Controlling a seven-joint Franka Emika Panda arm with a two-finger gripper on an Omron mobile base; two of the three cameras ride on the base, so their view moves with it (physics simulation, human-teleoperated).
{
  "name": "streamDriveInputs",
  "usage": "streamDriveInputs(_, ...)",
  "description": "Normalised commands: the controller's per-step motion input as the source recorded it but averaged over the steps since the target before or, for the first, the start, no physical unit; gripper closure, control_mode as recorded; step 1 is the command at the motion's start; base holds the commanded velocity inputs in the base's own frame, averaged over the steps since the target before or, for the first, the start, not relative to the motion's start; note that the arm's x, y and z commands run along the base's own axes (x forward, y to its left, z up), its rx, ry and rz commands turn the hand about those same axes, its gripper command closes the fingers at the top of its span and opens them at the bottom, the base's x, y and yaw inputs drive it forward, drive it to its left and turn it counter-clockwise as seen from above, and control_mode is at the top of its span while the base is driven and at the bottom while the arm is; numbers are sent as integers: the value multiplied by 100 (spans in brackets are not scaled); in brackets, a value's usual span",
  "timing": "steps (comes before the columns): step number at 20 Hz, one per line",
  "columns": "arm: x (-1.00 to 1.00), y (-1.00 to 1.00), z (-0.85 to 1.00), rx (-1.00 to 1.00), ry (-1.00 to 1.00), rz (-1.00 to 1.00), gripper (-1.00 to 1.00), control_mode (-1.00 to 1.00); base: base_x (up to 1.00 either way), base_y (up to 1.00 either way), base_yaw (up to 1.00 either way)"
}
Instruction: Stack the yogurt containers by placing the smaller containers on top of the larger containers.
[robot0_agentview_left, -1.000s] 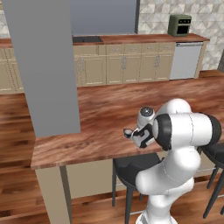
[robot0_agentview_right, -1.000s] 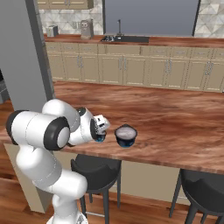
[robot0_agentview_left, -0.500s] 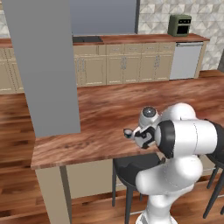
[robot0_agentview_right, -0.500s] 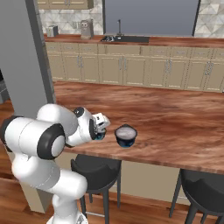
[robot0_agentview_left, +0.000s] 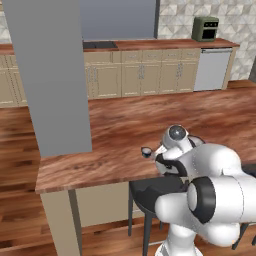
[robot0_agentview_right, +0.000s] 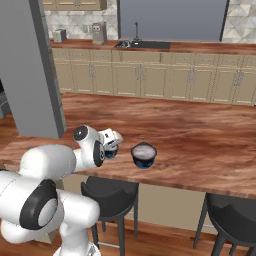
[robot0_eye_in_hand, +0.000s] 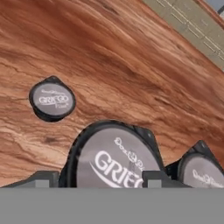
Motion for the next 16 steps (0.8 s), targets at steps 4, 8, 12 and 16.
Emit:
streamDriveInputs(4, -16, 2, 100, 0, 0, 0, 100, -100, 0, 0, 0)
streamDriveInputs(8, -9, 6, 100, -2, 1, 0, 100, -100, 0, 0, 0)
streamDriveInputs(12, -27, 0, 77, -6, 9, -4, 100, -100, 0, 0, 0)
streamDriveInputs(16, -44, -10, 34, -10, 13, -8, 100, -100, 0, 0, 0)
